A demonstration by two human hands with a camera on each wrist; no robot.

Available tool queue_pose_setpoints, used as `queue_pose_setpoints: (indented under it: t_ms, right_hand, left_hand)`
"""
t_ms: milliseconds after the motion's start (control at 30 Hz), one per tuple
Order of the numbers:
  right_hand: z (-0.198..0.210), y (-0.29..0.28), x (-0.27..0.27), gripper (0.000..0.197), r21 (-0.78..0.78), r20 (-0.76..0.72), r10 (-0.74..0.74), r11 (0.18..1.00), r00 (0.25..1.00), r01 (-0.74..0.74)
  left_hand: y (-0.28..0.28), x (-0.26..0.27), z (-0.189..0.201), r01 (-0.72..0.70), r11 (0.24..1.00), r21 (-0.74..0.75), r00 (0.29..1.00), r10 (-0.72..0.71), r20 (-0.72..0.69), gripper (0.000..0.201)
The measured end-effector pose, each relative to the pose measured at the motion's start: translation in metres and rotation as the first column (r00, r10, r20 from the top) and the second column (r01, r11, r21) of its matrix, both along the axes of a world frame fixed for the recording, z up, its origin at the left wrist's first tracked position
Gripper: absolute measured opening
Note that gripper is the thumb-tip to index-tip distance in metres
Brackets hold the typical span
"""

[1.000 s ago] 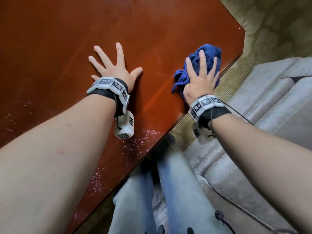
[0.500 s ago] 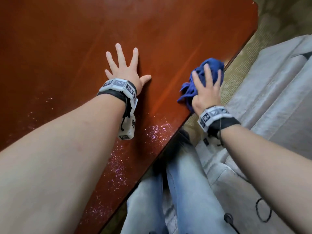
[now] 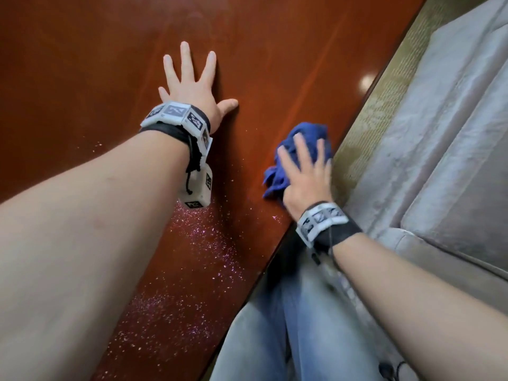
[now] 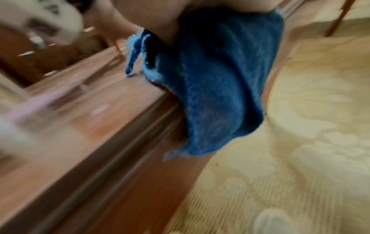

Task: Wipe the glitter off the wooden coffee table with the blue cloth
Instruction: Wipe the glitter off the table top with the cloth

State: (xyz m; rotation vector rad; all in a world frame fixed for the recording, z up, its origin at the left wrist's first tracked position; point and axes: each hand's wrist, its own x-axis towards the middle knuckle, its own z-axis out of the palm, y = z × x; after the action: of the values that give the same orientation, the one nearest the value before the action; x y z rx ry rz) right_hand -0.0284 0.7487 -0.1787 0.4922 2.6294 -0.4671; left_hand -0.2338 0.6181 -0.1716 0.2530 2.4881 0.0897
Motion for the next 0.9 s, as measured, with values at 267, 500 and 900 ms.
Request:
queue_pose_setpoints:
  t_ms: [267,500,900]
  right_hand:
    - [-0.007,-0.028,-0.072,0.067,0.079,-0.101,-0.125,0.988,0.987,0.134]
    - [0.004,-0.034,-0.013,0.083,-0.108,0.067,0.197,0.976,0.978,-0.189]
    - [0.001,-0.094,-0.082,0.076,-0.105,-0.015,0.250,0.963,0.968,-0.250]
  left_hand:
    - [-0.011,-0.002,-0.006,-0.040,0.999,0.034,0.999,0.041,-0.030,0.079]
    - [-0.015,-0.012,0.000,-0.090,0.996,0.018,0.996,0.089,0.012,0.087]
    - [-0.059,-0.045,0.003,-0.187,0.982,-0.010,0.982,0.188,0.006,0.082]
